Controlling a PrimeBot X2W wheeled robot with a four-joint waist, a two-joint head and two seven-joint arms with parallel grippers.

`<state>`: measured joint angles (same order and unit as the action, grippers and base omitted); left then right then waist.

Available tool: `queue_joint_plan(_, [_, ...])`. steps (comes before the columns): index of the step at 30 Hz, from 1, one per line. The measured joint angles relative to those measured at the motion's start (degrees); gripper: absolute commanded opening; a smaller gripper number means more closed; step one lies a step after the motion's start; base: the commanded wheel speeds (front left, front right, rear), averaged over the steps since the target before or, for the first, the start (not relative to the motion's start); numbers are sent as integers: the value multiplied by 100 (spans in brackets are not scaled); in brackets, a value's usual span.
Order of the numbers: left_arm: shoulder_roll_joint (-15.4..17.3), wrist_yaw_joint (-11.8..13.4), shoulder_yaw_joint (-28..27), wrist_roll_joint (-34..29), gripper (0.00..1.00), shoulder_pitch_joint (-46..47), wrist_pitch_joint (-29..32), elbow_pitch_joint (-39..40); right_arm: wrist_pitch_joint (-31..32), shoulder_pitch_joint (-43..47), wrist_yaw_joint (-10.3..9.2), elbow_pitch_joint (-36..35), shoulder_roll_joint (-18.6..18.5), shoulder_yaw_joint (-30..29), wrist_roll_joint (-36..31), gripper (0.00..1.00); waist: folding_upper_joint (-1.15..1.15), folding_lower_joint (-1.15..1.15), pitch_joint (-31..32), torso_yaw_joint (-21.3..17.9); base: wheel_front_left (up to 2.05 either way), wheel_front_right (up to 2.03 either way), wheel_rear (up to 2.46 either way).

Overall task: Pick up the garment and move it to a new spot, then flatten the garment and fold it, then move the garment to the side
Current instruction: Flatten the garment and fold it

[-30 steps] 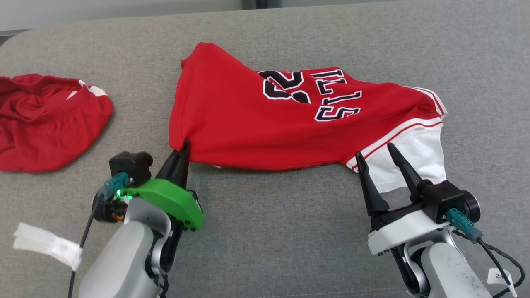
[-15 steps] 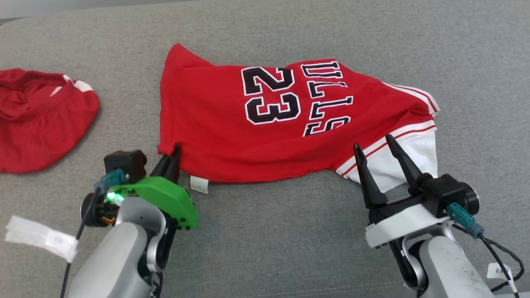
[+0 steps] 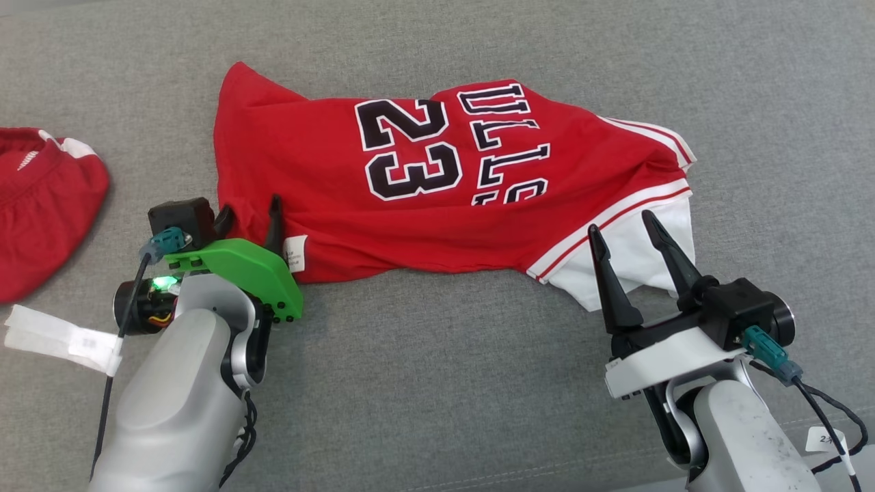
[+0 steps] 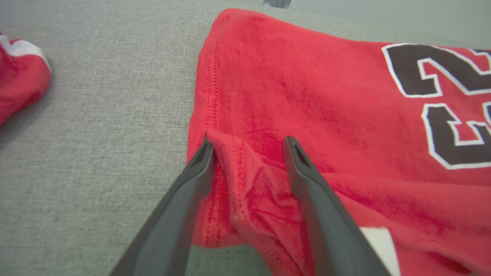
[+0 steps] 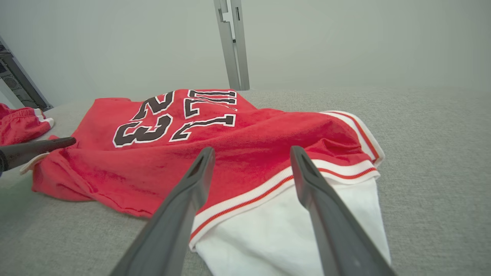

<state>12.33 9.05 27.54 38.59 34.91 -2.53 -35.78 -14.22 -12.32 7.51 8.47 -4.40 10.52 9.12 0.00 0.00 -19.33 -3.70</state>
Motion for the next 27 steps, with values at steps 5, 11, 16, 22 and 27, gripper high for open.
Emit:
queue_joint_plan(5, [-53,-154,-141,69,100,-32,-614,-22,-5,30,0,-7,-3,-45,-32,100,0,0,135,138,0,0,0])
queue_joint_plan(11, [2,-325,-305,76,100,-494,-1137,385,-8,130,0,-20,-36,-238,-54,100,0,0,402,350,0,0,0])
queue_joint_plan(16, [33,-408,-606,-102,100,-1137,-1237,989,2,285,0,-18,-49,-521,-63,100,0,0,676,498,0,0,0])
queue_joint_plan(22, [-227,-552,-1366,-1028,100,-2187,-1259,2128,87,538,0,9,-26,-1006,1,100,0,0,1042,610,0,0,0])
queue_joint_plan(27, [-514,-982,-1851,-1652,100,-2865,-1260,2535,164,767,-1,115,-64,-1200,12,100,0,0,1326,628,0,0,0])
